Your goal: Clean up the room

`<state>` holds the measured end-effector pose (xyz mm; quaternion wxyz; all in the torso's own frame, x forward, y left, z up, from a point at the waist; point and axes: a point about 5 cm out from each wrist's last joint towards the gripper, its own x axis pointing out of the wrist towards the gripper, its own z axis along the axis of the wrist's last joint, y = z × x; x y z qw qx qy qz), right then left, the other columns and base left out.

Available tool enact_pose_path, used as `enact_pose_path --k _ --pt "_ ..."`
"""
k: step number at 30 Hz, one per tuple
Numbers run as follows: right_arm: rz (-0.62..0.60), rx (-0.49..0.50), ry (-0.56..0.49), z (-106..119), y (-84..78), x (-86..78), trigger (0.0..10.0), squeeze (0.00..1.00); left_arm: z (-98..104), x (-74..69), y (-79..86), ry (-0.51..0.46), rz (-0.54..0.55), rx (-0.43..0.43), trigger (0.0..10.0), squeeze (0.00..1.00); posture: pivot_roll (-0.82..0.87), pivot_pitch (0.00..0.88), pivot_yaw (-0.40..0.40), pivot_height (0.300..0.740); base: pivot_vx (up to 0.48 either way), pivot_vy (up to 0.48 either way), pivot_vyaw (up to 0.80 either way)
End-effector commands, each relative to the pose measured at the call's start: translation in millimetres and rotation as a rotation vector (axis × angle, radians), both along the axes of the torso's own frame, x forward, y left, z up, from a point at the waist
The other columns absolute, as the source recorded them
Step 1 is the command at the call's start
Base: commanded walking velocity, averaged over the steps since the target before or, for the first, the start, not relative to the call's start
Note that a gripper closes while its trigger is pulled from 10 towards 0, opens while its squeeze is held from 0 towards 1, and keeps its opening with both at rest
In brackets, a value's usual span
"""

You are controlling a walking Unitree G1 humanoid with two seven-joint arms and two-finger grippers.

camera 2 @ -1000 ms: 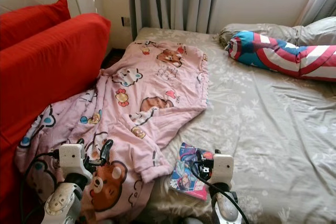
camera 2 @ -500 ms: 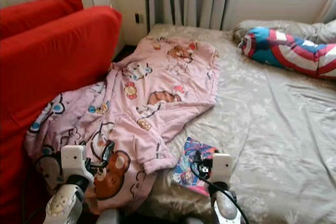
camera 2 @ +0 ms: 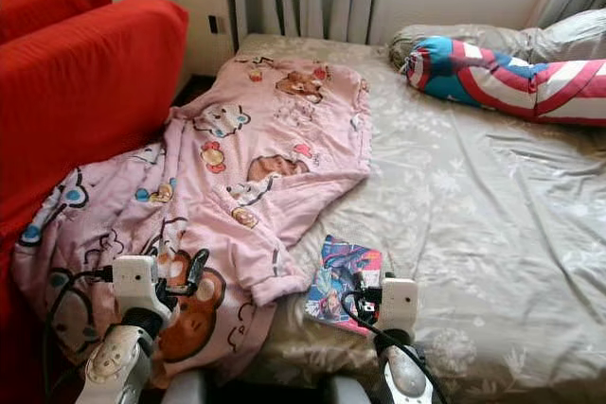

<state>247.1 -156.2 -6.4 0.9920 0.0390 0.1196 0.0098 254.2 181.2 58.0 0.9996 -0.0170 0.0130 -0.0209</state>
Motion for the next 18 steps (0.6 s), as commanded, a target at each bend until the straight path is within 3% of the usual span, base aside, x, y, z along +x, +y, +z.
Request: enact_pose_path --k 1,18 --pt "0.002 0.004 -0.014 0.5 -0.6 -0.8 10.0 0.00 -1.0 -0.9 -0.1 0.009 0.002 0.005 10.0 0.00 -0.03 0.057 -0.053 0.617 0.000 0.000 0.00" --pt "0.011 -0.016 0.005 -1.6 0.6 -0.9 10.0 0.00 -2.4 -1.9 0.2 0.013 -0.002 0.003 10.0 0.00 -0.03 0.059 -0.052 0.617 0.000 0.000 0.00"
